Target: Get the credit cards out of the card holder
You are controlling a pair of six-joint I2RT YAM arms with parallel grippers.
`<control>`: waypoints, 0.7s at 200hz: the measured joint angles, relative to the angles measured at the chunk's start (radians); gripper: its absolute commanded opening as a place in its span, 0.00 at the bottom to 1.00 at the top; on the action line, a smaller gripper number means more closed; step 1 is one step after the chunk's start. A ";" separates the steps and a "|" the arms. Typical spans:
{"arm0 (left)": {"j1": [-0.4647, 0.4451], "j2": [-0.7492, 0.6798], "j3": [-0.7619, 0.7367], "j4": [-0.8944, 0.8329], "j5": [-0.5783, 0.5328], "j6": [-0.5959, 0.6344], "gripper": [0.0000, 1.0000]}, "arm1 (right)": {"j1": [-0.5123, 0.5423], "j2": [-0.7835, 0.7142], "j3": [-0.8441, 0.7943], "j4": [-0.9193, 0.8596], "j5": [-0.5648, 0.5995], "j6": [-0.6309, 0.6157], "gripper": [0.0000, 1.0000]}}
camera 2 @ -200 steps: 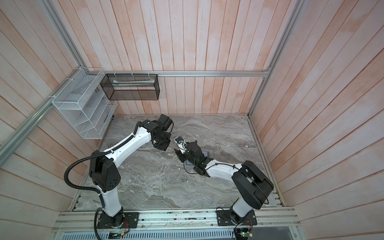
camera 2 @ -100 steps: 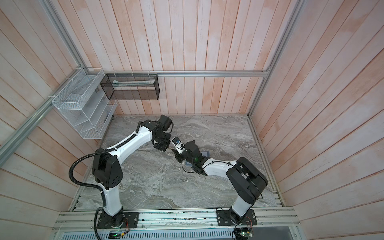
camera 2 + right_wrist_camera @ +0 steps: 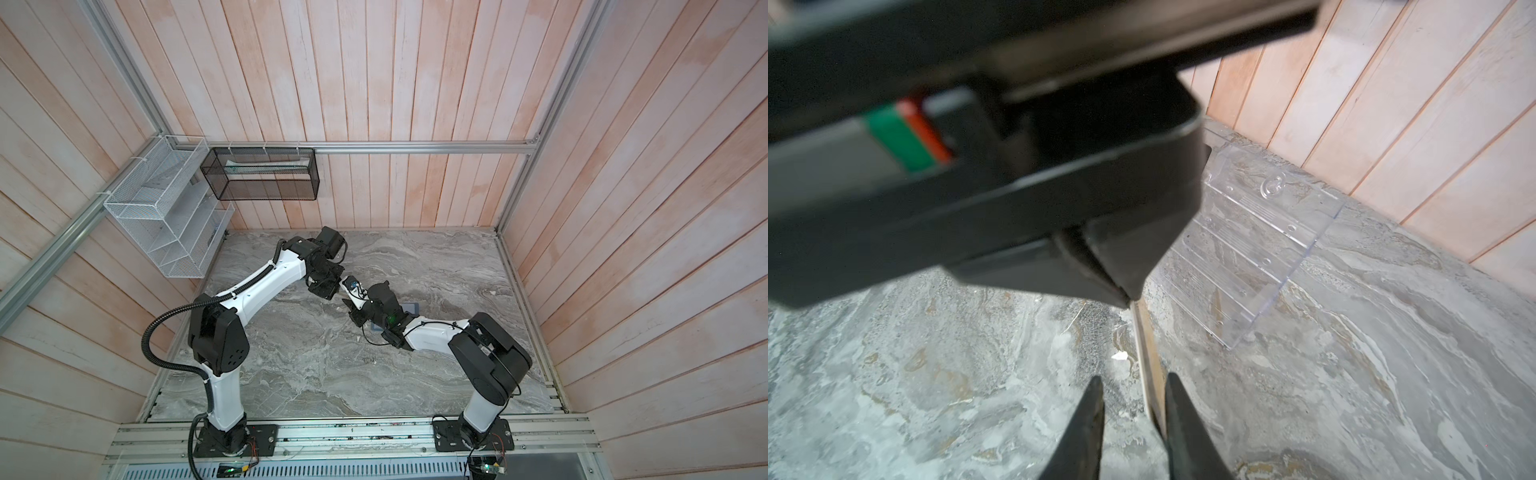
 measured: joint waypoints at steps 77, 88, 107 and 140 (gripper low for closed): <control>0.000 0.000 0.000 -0.001 0.007 0.017 0.00 | 0.000 0.005 0.028 0.002 0.001 -0.024 0.15; 0.000 0.000 0.000 0.000 0.007 0.018 0.00 | 0.000 0.009 0.033 0.002 0.003 -0.030 0.13; 0.000 0.000 -0.003 0.002 0.008 0.019 0.00 | 0.000 0.019 0.040 0.002 0.008 -0.038 0.10; 0.000 0.000 -0.005 0.010 0.009 0.025 0.00 | 0.000 0.020 0.040 -0.001 0.008 -0.047 0.05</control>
